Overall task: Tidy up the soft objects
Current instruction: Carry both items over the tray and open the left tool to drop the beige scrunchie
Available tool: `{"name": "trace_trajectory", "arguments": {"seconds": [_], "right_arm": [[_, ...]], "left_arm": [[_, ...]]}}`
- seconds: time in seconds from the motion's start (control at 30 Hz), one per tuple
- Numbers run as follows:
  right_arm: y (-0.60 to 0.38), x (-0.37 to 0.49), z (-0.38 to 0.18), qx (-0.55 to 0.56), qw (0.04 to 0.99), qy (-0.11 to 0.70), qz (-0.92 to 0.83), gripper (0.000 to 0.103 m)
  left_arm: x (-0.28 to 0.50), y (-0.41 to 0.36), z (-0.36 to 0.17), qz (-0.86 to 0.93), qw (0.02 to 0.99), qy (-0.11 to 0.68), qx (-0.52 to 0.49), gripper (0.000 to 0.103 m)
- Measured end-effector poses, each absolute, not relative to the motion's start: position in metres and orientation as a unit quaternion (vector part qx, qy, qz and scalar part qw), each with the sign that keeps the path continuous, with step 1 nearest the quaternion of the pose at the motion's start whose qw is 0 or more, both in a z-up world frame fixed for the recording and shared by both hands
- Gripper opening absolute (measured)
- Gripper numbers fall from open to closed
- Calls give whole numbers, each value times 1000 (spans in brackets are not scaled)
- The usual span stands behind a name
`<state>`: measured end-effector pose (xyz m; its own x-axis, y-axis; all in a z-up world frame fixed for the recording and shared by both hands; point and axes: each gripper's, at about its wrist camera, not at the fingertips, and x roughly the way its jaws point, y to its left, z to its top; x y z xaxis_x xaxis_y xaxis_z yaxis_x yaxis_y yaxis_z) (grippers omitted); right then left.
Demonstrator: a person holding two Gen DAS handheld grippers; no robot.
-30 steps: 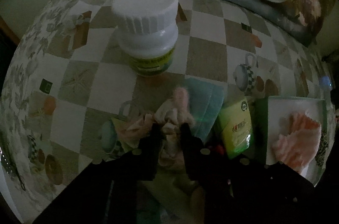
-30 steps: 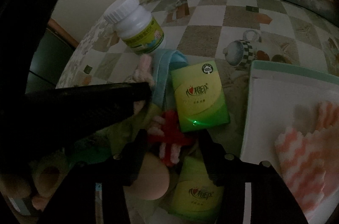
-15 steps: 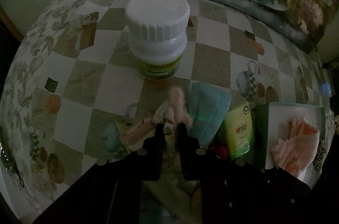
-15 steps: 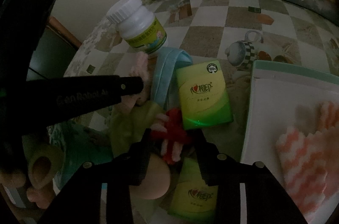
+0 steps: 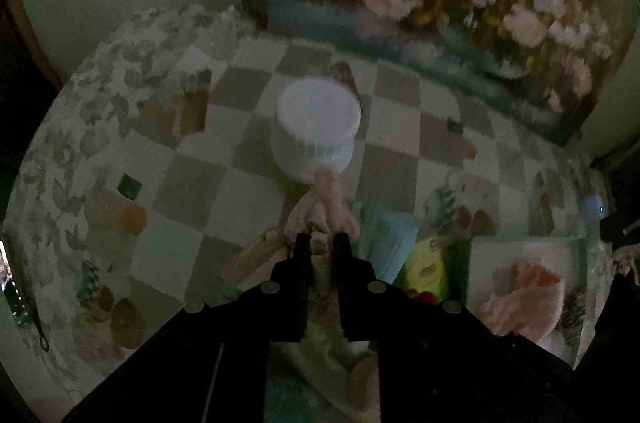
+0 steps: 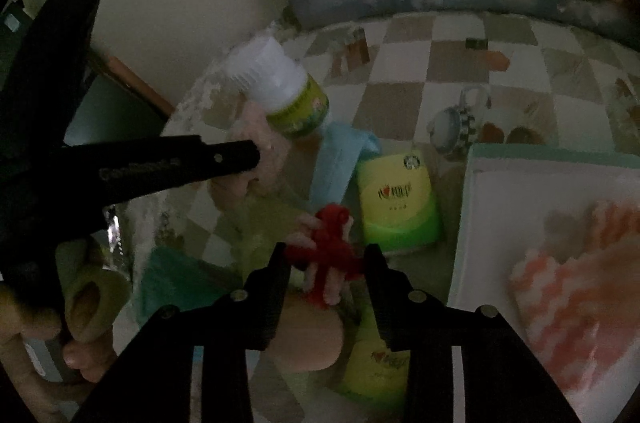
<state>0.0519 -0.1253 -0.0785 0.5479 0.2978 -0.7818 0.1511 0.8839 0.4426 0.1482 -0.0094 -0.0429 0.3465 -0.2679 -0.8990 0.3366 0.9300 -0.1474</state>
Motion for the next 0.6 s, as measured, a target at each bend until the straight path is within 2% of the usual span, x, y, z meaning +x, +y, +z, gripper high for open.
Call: {"name": "trace_trajectory", "arguments": {"seconds": [0.6], "right_arm": [[-162, 16, 28, 233, 900, 367, -36, 40]], "left_arm": [[122, -1, 55, -216, 875, 433, 2, 12]]}}
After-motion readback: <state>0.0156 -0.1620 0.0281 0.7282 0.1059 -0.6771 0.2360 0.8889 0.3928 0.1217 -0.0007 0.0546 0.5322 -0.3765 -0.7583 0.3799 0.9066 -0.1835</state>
